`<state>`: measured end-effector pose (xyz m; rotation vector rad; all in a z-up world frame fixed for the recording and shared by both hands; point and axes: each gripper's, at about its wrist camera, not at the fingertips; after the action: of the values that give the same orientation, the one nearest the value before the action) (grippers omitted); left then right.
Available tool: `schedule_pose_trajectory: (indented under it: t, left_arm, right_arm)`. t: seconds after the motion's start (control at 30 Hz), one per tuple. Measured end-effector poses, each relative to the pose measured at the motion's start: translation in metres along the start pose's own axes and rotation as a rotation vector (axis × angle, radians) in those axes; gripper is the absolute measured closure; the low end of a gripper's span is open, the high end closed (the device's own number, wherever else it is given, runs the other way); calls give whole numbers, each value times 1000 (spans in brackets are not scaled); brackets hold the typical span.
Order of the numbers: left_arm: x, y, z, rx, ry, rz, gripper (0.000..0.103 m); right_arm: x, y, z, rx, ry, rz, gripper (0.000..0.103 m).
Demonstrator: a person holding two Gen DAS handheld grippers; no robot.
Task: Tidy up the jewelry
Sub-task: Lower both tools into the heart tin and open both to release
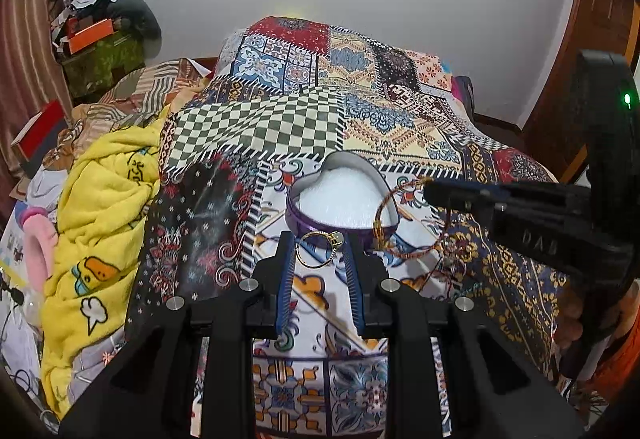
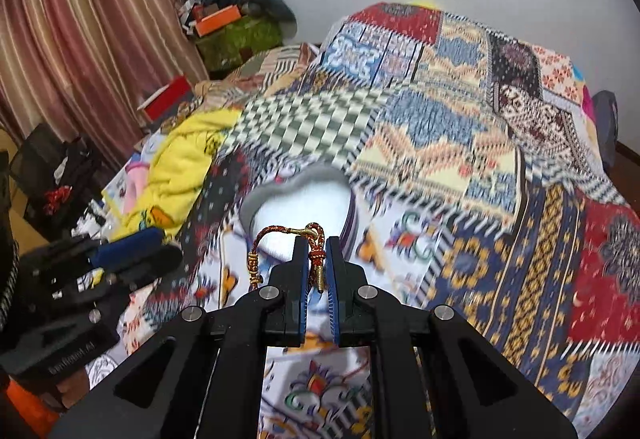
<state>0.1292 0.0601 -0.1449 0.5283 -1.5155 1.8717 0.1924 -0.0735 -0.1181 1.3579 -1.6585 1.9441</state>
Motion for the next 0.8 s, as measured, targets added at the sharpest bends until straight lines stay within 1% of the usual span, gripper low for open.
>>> schedule_pose_trajectory:
  t: [0.13, 0.3, 0.5, 0.67, 0.8]
  left_arm:
    - [-8, -9, 0, -11, -2, 6, 80]
    - [-26, -20, -4, -12, 10, -1, 80]
    - [-55, -25, -13, 13, 38, -44, 80]
    - [-74, -27, -18, 3, 36, -79, 80]
    - [-85, -29, -18, -20, 27, -95, 80]
  right_arm:
    - [-6, -13, 1, 12, 2, 16, 96]
    - [-25, -23, -1, 33, -7, 1, 96]
    - [-49, -29, -4, 76, -32, -54, 96]
    - [-63, -30, -5, 108, -46, -97, 96]
    - [-67, -32, -6, 137, -47, -108, 95]
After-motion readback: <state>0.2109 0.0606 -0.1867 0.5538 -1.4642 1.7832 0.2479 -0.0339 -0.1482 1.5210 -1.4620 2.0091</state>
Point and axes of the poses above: each gripper's, at about its wrist camera, not at the fingertips, and x roughly against the way its jaws point, z to its right, y to its underside, and after that the axes turned 11 degrees about y, right-handed
